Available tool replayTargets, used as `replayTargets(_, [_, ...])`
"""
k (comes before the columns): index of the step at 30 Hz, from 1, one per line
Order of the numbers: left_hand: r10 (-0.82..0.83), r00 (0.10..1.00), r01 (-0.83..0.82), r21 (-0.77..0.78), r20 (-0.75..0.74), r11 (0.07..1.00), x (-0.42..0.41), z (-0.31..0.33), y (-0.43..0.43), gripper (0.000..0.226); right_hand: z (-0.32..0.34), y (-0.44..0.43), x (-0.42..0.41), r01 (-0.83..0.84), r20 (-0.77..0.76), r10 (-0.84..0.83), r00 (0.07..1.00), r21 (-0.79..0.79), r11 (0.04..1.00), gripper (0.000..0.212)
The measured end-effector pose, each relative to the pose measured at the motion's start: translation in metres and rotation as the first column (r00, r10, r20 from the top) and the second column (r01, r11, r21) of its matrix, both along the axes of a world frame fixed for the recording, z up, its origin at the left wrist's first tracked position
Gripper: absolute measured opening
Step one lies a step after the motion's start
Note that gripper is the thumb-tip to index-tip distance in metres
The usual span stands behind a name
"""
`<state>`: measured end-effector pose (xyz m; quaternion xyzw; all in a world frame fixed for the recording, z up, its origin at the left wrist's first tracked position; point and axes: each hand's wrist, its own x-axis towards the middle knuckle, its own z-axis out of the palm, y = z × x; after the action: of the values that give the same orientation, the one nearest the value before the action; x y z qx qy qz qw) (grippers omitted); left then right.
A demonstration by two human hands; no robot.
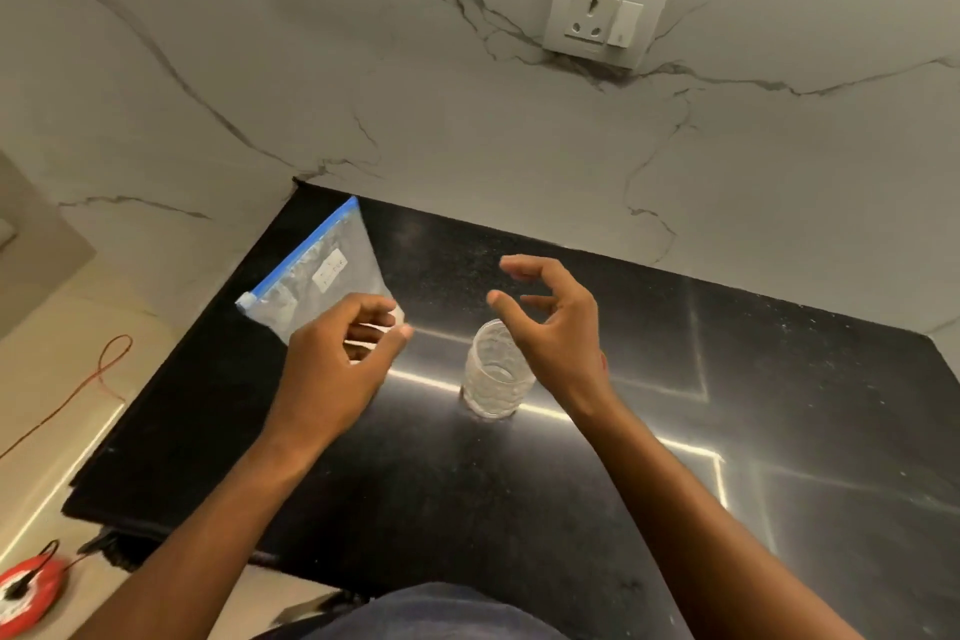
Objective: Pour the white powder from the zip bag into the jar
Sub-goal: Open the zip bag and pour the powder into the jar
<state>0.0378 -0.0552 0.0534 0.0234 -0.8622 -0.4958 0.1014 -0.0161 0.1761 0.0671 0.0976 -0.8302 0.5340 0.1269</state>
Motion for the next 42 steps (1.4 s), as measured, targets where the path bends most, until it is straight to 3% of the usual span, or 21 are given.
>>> replayTargets(4, [0.166,0.97,-0.18,-0.066,-0.177,0.982,0.017,0.012,-0.029,0.027,0.007,-0.052,-0.004,-0.219,0.016,0.218,0.976,0.042,0.975,0.025])
replayTargets(8, [0.287,0.894,-0.383,-0.253,-0.343,0.889,0.028,0.006,-0.058,0.032,0.014,-0.105,-0.015,-0.39,-0.019,0.415,0.909,0.308,0.868,0.037])
replayTargets(12, [0.362,0.917,-0.392,-0.203,-0.167,0.897,0.025,-0.003,-0.078,0.053,0.03,-0.157,-0.035,-0.404,-0.099,0.578,0.81,0.621,0.671,0.053])
replayTargets(15, [0.374,0.917,-0.391,-0.119,-0.141,0.913,0.017,-0.01,-0.088,0.043,0.038,-0.184,-0.049,-0.386,-0.052,0.671,0.739,0.785,0.485,0.048])
replayTargets(18, [0.372,0.912,-0.391,-0.092,-0.174,0.916,0.013,-0.013,-0.091,0.028,0.04,-0.194,-0.058,-0.406,0.032,0.735,0.677,0.849,0.337,0.037])
replayTargets(26, [0.408,0.9,-0.425,-0.103,-0.152,0.9,0.012,-0.023,-0.097,0.026,0.038,-0.194,-0.062,-0.391,0.053,0.786,0.616,0.887,0.246,0.026])
replayTargets(35, [0.392,0.908,-0.408,-0.104,-0.149,0.907,0.006,-0.018,-0.091,0.026,0.035,-0.189,-0.068,-0.25,-0.017,0.825,0.565,0.949,0.191,0.037])
replayTargets(42, [0.401,0.9,-0.419,-0.085,-0.171,0.904,0.01,-0.02,-0.091,0.026,0.049,-0.159,-0.107,-0.179,-0.01,0.768,0.64,0.971,0.161,0.037])
